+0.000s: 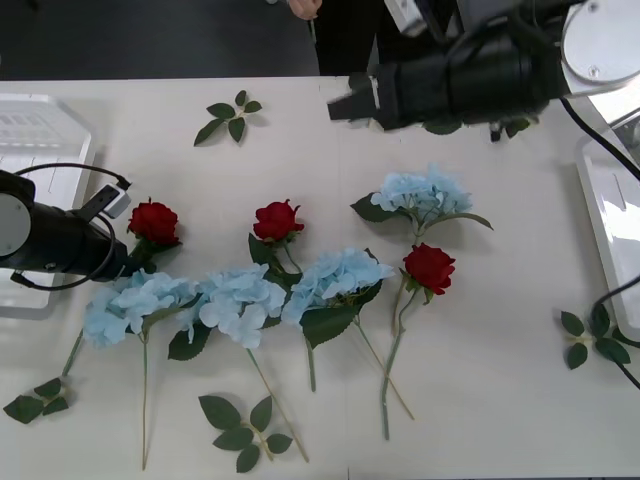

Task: Place the red flowers into the right box and the blue flowers into the left box. If a person shows an open palm, hand one flower to the person first, then continue sorting.

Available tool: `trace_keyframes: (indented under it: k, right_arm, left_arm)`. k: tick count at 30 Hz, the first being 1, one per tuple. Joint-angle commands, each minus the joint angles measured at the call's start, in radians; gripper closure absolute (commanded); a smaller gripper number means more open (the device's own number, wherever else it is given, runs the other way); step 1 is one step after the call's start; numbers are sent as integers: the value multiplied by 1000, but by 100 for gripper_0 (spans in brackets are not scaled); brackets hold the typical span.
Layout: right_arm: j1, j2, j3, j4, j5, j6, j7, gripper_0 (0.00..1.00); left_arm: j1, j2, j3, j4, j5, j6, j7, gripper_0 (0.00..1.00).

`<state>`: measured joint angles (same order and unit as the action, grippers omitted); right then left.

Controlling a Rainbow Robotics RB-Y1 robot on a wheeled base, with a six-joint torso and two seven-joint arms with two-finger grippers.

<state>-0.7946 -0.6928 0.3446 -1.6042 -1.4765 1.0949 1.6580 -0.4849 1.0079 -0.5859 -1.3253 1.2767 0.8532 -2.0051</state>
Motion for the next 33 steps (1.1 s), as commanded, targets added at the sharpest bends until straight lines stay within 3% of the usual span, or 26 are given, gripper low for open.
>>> trace_keyframes:
  k: [1, 6, 10, 17, 18, 19, 21, 28, 33]
  right_arm:
    - [167, -139, -7, -250, 122, 118, -288, 8]
    - [302, -211, -6, -444, 240, 240, -578, 8]
    - [396, -209, 1, -530, 360, 289, -776, 8]
    - [459, -156, 14, -559, 536, 427, -931, 8]
    - [459, -140, 28, -559, 568, 453, -948, 8]
    - [456, -126, 48, -556, 607, 476, -965, 7]
    - [454, -103, 80, -553, 667, 499, -986, 6]
    - [420, -1, 260, -481, 947, 539, -1015, 2]
    - [416, 67, 274, -388, 1003, 502, -1023, 3]
  left_arm:
    - [-66, -12, -41, 17, -20, -13, 3, 0]
    - [-67, -14, -60, 18, -31, -14, 11, 0]
    - [-72, -35, -75, 43, -45, -31, 12, 0]
    - [-113, -69, -121, 107, -56, -56, 11, 0]
    - [-116, -71, -124, 107, -57, -57, 12, 23]
    - [-116, -71, -124, 109, -59, -57, 12, 61]
    - [-116, -71, -124, 107, -59, -57, 12, 100]
    - [-116, -69, -124, 107, -71, -82, -1, 100]
    - [-115, -69, -124, 107, -73, -89, -12, 100]
